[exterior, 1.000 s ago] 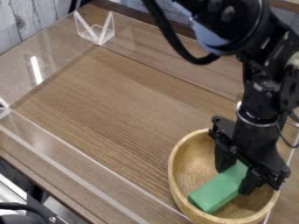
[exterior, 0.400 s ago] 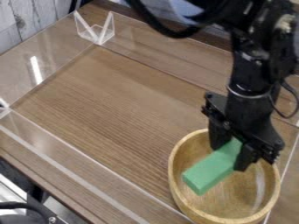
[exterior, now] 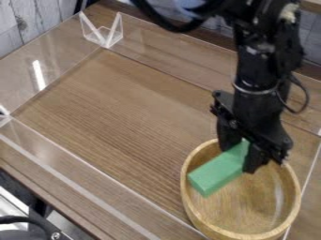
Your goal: Move green object from inside the wooden bowl to the table next to it
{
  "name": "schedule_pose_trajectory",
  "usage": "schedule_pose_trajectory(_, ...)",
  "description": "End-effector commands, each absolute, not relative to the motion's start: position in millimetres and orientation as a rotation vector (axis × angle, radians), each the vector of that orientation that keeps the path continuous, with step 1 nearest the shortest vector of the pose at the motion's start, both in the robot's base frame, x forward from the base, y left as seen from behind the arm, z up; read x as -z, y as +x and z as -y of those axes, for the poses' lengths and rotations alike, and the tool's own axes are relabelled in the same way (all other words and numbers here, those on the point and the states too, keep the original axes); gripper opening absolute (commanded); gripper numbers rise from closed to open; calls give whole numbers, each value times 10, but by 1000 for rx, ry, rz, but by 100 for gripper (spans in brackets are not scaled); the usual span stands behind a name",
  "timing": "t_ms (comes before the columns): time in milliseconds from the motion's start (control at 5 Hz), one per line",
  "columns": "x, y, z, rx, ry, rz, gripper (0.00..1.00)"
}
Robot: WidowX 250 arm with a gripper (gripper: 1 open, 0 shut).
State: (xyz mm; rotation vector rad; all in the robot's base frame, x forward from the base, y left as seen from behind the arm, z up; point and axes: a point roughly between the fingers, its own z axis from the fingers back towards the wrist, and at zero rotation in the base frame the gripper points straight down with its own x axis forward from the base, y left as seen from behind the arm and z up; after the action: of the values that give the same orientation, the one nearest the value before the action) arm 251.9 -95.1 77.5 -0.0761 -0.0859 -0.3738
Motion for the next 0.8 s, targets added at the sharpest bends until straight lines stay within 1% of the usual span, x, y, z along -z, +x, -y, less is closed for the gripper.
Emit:
schedule_pose_trajectory(0,-1007,2654,883,364,-88,169,0)
schedule_pose_trajectory(200,-1022,2650,853,371,-97,169,0)
schedule_pose_trajectory(600,-942,2618,834,386,-103,167,0)
